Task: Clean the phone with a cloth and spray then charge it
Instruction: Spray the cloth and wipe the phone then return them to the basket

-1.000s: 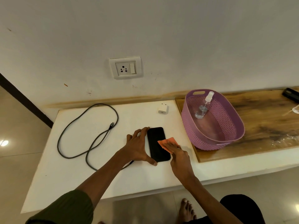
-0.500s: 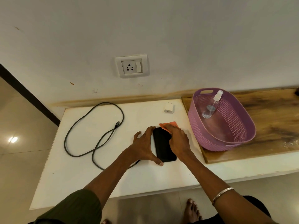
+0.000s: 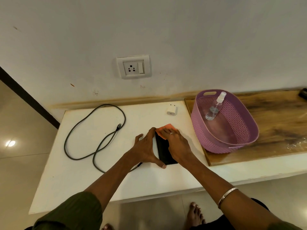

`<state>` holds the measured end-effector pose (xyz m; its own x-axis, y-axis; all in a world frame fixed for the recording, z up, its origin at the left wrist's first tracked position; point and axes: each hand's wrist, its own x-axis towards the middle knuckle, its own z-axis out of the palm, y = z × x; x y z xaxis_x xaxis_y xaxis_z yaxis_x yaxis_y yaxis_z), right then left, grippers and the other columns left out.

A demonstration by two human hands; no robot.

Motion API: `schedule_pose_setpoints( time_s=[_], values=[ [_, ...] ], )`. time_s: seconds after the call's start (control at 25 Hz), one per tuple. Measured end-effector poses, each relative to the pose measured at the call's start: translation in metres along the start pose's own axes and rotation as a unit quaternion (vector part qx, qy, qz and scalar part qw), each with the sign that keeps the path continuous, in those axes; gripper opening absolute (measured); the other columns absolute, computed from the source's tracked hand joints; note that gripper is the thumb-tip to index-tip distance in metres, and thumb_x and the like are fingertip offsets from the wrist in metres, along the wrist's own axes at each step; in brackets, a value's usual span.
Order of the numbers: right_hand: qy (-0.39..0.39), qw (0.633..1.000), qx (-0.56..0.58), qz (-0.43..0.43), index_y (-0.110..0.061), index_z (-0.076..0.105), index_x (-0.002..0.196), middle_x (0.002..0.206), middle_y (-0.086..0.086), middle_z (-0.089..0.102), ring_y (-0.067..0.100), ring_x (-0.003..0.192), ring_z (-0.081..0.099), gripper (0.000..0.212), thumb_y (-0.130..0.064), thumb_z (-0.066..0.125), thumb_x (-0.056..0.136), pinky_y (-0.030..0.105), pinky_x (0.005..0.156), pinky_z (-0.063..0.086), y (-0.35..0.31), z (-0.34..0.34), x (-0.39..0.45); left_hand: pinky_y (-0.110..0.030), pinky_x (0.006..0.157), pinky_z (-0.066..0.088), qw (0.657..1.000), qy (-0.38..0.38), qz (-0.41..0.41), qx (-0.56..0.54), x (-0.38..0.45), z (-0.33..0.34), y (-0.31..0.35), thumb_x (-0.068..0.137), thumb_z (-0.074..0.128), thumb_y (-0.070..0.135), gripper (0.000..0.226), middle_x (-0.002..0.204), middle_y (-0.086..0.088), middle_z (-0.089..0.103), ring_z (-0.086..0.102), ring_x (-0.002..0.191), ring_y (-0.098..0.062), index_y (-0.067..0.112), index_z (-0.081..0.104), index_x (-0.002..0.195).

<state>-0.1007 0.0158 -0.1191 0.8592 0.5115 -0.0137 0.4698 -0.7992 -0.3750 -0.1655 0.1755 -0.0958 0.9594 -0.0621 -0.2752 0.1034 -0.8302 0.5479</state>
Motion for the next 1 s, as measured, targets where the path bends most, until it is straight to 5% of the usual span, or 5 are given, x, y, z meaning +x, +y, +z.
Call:
schedule_pose_setpoints(
  time_s=[0.4, 0.6, 0.8, 0.92, 1.0],
  values=[
    [-0.02, 0.999, -0.005, -0.05, -0.026, 0.044, 0.134, 0.131, 0.001, 0.057, 0.01, 0.102, 0.058, 0.07, -0.067, 0.045, 0.078, 0.018, 0.081, 0.049, -0.007, 0.001, -0.028, -0.037, 0.114, 0.007, 1.0, 0.013, 0.007, -0.02, -0.001, -0.001, 0.003, 0.03, 0.08, 0.081, 0.136, 0.138, 0.022, 0.041, 0.046, 0.13, -0.008, 0.039, 0.012, 0.14],
    [-0.114, 0.978, -0.013, -0.173, -0.027, 0.032, 0.146, 0.155, 0.002, 0.033, 0.023, 0.139, 0.036, 0.055, -0.021, 0.054, 0.096, 0.031, 0.111, 0.033, 0.012, -0.007, -0.031, -0.039, 0.117, 0.006, 1.0, 0.003, -0.001, 0.005, 0.002, 0.001, 0.0, 0.03, 0.076, 0.086, 0.143, 0.147, 0.014, 0.037, 0.043, 0.135, -0.013, 0.037, 0.004, 0.144],
    [0.014, 0.999, -0.037, -0.019, -0.043, 0.049, 0.107, 0.114, -0.005, 0.06, 0.01, 0.095, 0.057, 0.039, -0.07, 0.048, 0.08, 0.025, 0.078, 0.048, 0.02, -0.019, -0.021, -0.042, 0.119, 0.004, 1.0, 0.008, -0.013, 0.007, -0.001, 0.002, -0.001, 0.029, 0.073, 0.089, 0.146, 0.152, 0.012, 0.032, 0.037, 0.14, -0.014, 0.037, 0.002, 0.146],
    [0.0, 1.0, -0.014, 0.008, -0.033, 0.046, 0.126, 0.129, 0.0, 0.057, 0.006, 0.091, 0.056, 0.039, -0.048, 0.053, 0.091, 0.014, 0.073, 0.049, 0.008, -0.009, -0.025, -0.043, 0.12, 0.007, 1.0, 0.009, -0.009, 0.003, 0.001, 0.003, 0.0, 0.029, 0.075, 0.087, 0.143, 0.149, 0.014, 0.035, 0.04, 0.137, -0.014, 0.038, 0.005, 0.144],
    [-0.022, 0.998, 0.049, -0.044, -0.03, 0.04, 0.14, 0.145, 0.002, 0.045, 0.017, 0.119, 0.051, 0.05, -0.018, 0.053, 0.093, 0.024, 0.096, 0.049, -0.003, 0.002, -0.034, -0.043, 0.119, 0.007, 1.0, 0.009, -0.005, -0.009, 0.001, 0.002, 0.0, 0.028, 0.078, 0.084, 0.142, 0.146, 0.016, 0.038, 0.044, 0.134, -0.013, 0.037, 0.008, 0.143]
  ],
)
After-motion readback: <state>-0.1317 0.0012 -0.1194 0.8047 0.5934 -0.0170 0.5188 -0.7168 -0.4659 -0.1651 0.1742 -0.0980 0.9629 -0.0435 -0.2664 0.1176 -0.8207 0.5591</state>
